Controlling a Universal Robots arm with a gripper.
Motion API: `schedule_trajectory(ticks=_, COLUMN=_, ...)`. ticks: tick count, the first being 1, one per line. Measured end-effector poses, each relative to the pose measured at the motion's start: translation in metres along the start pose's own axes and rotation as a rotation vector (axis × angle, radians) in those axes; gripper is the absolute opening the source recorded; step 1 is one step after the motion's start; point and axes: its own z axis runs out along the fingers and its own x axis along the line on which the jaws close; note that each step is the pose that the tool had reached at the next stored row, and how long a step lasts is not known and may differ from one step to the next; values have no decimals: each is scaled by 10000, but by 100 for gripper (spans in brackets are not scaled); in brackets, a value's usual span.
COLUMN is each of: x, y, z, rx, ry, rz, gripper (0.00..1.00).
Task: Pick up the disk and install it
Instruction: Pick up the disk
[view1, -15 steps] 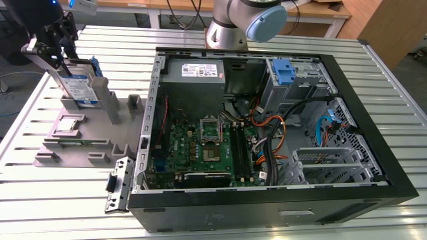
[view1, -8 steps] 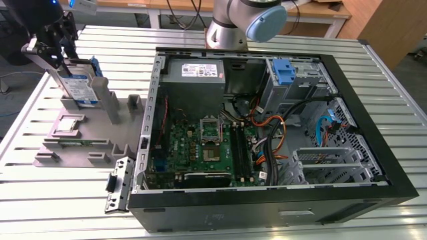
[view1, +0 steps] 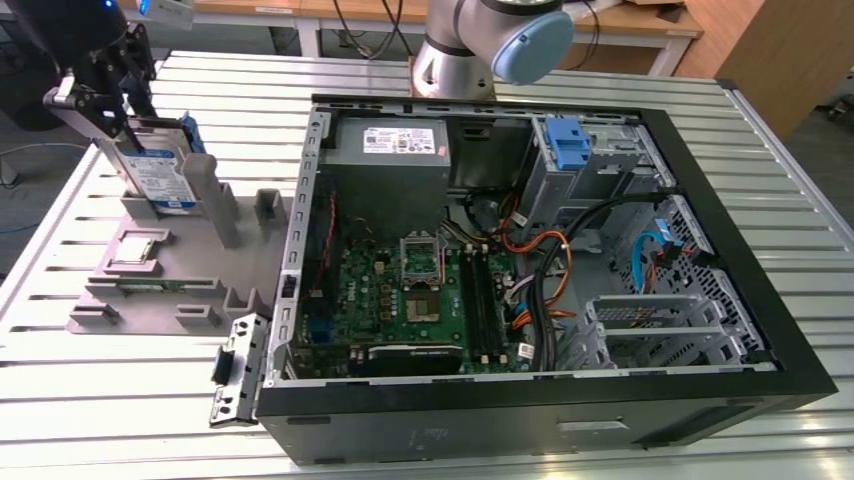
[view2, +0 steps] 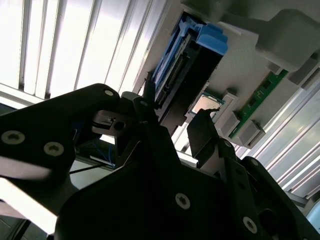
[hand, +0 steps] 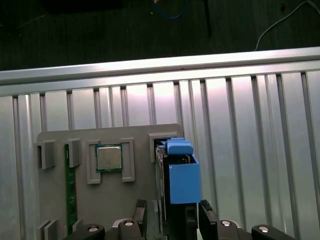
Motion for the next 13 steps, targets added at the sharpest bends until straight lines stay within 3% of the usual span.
schedule_trajectory(ticks=13, x=0, y=0, z=1, rx=-5, ry=3, rz=-120, gripper=53)
